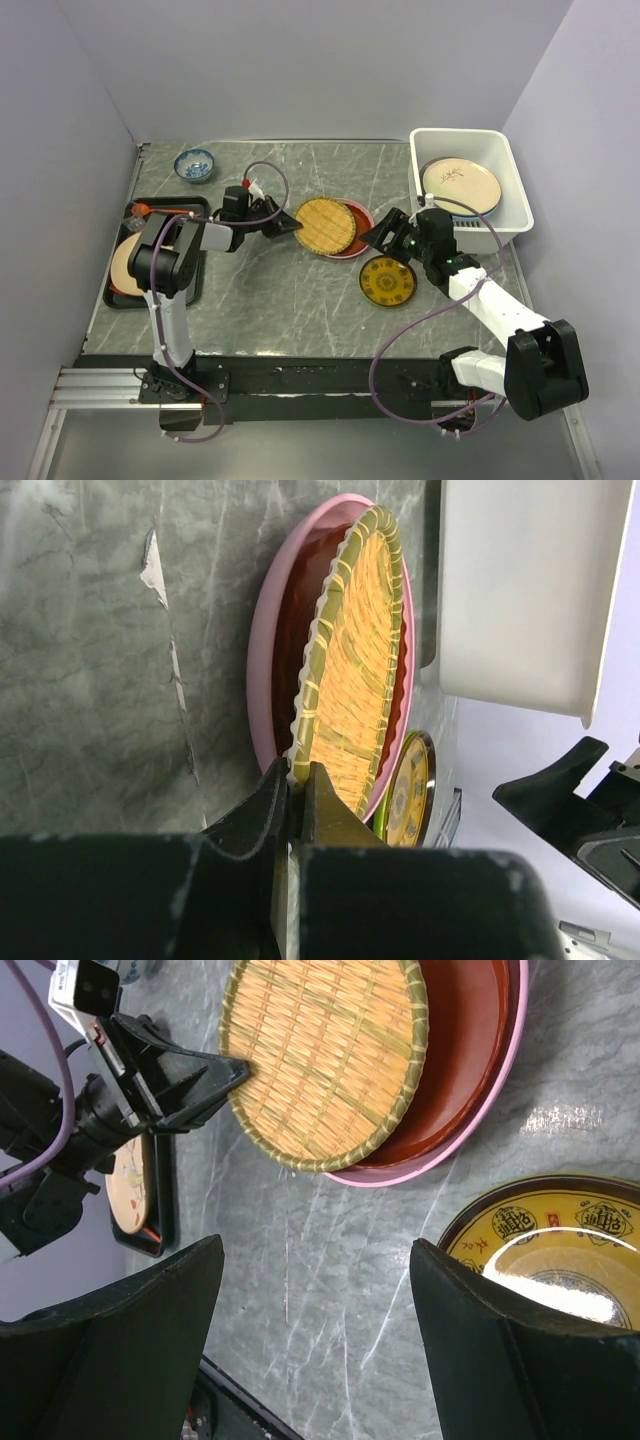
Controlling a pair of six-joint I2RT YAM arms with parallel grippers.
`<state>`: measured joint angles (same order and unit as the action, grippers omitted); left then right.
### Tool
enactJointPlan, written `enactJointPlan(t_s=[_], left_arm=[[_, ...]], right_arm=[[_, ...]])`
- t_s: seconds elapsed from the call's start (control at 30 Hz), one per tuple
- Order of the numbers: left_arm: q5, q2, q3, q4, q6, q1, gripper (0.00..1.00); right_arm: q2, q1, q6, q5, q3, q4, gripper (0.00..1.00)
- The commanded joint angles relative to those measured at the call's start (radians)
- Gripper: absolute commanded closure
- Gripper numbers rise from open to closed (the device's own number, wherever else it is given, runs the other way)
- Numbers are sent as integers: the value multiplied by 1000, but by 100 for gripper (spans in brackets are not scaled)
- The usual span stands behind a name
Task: Place the plates into the plastic bin on the countertop
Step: Pick up the plate at the center of the board.
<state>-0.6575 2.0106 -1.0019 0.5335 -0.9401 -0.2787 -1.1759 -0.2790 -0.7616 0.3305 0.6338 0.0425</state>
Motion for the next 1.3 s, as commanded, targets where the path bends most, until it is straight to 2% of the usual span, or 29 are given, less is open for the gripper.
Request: enactJointPlan(t_s=[0.0, 0.43, 0.77, 1.03, 1.27], left_arm=[[-24, -91, 13, 43, 14, -4, 99], [-48, -184, 57, 59, 1, 6, 99], [-125, -234, 95, 144, -32, 6, 99], [-214, -236, 143, 304, -112, 4, 99], [-267, -266, 157, 295, -95, -8, 99]], right_arm=[[-2, -8, 2, 1, 9, 40, 18], [1, -8, -7, 13, -2, 53, 18], [24, -8, -7, 2, -6, 40, 17], [41, -9, -11, 4, -16, 45, 17], [50, -19, -16, 10, -13, 45, 18]])
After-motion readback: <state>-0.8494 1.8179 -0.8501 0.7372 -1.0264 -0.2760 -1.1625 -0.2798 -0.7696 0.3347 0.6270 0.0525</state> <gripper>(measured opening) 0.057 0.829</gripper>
